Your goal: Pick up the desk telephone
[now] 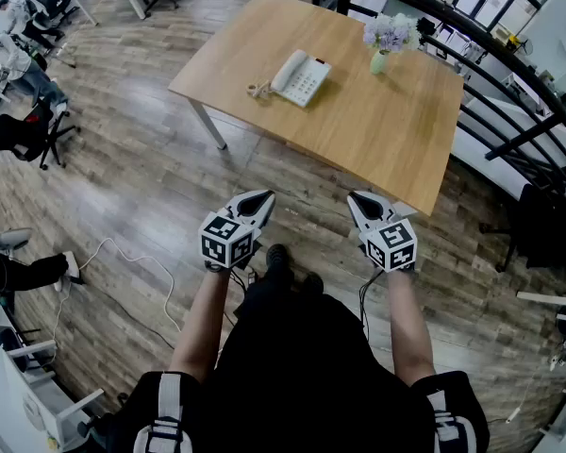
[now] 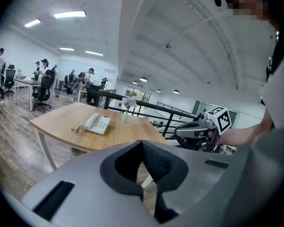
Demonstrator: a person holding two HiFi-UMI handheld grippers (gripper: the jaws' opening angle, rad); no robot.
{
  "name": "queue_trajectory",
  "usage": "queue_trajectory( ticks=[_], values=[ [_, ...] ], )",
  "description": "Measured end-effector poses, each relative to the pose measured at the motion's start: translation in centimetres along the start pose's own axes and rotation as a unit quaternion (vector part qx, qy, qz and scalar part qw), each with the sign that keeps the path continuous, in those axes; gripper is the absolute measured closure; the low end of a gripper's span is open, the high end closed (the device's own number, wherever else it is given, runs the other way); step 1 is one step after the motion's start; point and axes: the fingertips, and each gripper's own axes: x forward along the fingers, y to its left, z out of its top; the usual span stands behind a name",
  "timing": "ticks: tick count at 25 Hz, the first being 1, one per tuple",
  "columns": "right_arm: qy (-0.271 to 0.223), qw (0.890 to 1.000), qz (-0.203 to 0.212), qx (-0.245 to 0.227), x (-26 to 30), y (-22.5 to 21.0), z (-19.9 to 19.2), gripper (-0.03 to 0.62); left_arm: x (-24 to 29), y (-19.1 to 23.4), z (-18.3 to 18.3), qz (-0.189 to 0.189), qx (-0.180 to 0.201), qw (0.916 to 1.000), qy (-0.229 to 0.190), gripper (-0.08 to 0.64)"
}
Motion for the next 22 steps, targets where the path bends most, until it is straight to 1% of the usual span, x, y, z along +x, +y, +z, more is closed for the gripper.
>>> queue_trajectory(
  ticks=[5,11,15,22],
  values=[
    [-0.009,1.000,0.001,-0.001,-2.7,-0.4,-1.6,0.566,0.2,-3.9,-1.5,0.002,0.012,0.9999,0.001,0.538],
    [-0.013,1.000,0.010,-0.002,-5.1,-0.4,-2.4,0.566,0.1,-6.4,-2.0,0.012,0.013,0.9998,0.000,0.538],
    [-0.017,1.000,0.015,-0.004,-5.4,0.0,-2.8,0.566,-0.2,-6.9,-2.3,0.018,0.015,0.9997,-0.002,0.538],
    [-0.013,1.000,0.008,-0.001,-5.2,-0.9,-3.1,0.566,-0.4,-6.8,-2.4,0.031,0.008,0.9995,-0.006,0.538]
  ],
)
